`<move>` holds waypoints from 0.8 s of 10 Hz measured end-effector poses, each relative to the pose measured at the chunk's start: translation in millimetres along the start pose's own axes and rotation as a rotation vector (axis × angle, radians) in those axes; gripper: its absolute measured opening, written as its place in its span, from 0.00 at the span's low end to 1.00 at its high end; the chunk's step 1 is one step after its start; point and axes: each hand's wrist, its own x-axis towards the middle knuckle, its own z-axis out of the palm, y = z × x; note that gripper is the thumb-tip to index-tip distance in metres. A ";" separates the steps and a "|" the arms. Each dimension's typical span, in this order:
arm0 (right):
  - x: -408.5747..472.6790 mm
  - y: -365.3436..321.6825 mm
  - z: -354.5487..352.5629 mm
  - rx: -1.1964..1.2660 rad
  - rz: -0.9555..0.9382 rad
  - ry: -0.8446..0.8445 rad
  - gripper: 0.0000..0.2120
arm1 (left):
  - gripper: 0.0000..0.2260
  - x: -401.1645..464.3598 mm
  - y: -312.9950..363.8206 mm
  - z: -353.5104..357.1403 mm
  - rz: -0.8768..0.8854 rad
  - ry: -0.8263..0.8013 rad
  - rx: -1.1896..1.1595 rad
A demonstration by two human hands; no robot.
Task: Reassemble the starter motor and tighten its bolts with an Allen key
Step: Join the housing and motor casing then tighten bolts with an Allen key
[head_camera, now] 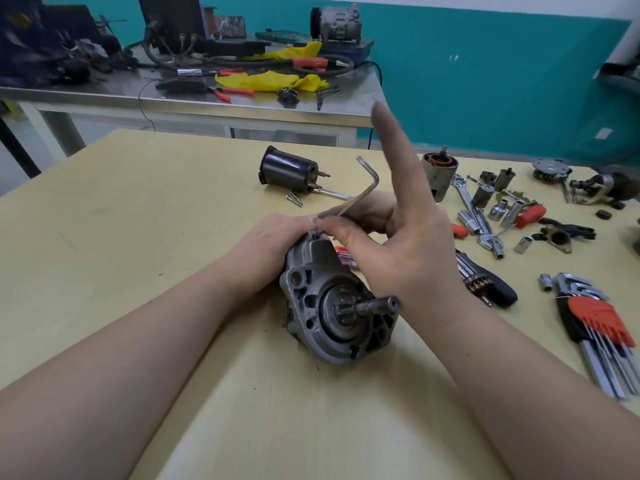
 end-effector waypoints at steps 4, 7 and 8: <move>1.2 5.0 -0.8 -0.086 -0.054 -0.032 0.43 | 0.14 2.7 0.4 1.1 -0.026 0.010 -0.198; 5.3 -17.0 -14.0 0.053 -0.129 0.050 0.16 | 0.29 3.2 1.2 4.9 -0.119 -0.071 -0.390; 7.5 -22.6 -13.9 -0.047 -0.136 0.077 0.13 | 0.30 2.4 0.4 5.2 -0.151 -0.075 -0.412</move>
